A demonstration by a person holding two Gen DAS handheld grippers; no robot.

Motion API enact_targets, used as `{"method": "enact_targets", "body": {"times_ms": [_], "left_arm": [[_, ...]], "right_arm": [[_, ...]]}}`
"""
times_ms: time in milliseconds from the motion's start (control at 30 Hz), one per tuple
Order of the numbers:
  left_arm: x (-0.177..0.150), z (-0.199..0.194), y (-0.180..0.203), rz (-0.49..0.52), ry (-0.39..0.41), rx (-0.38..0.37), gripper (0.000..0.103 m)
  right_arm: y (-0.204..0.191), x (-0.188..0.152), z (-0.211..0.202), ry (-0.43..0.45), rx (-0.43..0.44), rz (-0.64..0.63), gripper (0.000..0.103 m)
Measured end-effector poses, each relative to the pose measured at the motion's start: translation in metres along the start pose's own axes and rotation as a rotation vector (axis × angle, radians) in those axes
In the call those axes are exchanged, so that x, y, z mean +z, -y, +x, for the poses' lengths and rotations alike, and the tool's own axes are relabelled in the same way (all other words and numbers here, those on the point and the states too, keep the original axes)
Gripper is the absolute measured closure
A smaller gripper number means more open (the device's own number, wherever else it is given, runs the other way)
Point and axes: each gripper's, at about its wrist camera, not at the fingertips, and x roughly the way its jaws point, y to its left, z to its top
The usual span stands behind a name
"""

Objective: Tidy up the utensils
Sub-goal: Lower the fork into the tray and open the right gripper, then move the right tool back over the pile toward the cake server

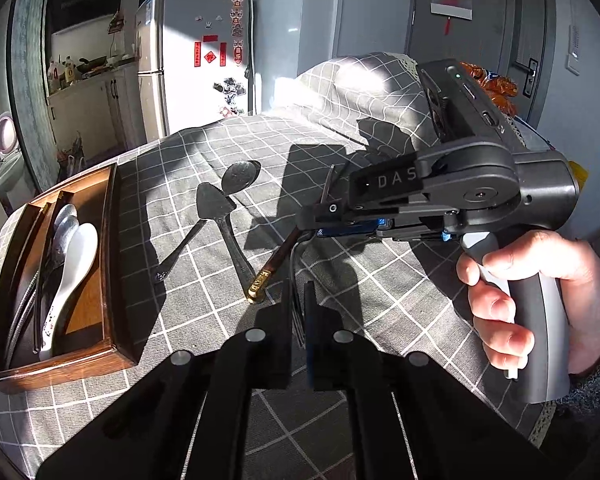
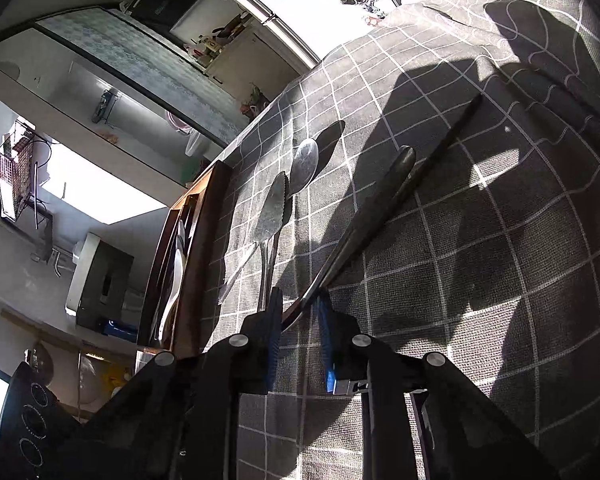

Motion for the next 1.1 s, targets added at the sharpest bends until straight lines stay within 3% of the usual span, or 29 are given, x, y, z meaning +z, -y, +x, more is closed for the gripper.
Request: {"method": "enact_targets", "body": {"times_ms": [200, 533, 667, 833, 933, 1100], "left_arm": [[-0.005, -0.037, -0.035, -0.051, 0.052, 0.063, 0.097], [-0.023, -0.076, -0.134, -0.247, 0.068, 0.244, 0.097], [-0.03, -0.073, -0.159, -0.315, 0.056, 0.304, 0.097], [-0.038, -0.072, -0.175, -0.372, 0.062, 0.332, 0.097], [-0.039, -0.071, -0.18, -0.381, 0.056, 0.345, 0.099], [-0.034, -0.064, -0.184, -0.375, 0.04, 0.367, 0.1]], "right_arm": [[-0.062, 0.007, 0.029, -0.044, 0.045, -0.099, 0.086], [-0.172, 0.012, 0.133, -0.179, 0.102, -0.263, 0.087], [-0.193, 0.011, 0.164, -0.205, 0.075, -0.316, 0.087], [-0.193, 0.008, 0.174, -0.219, 0.053, -0.328, 0.086], [-0.191, 0.004, 0.167, -0.229, 0.077, -0.336, 0.08], [-0.19, 0.008, 0.137, -0.206, 0.138, -0.337, 0.054]]}}
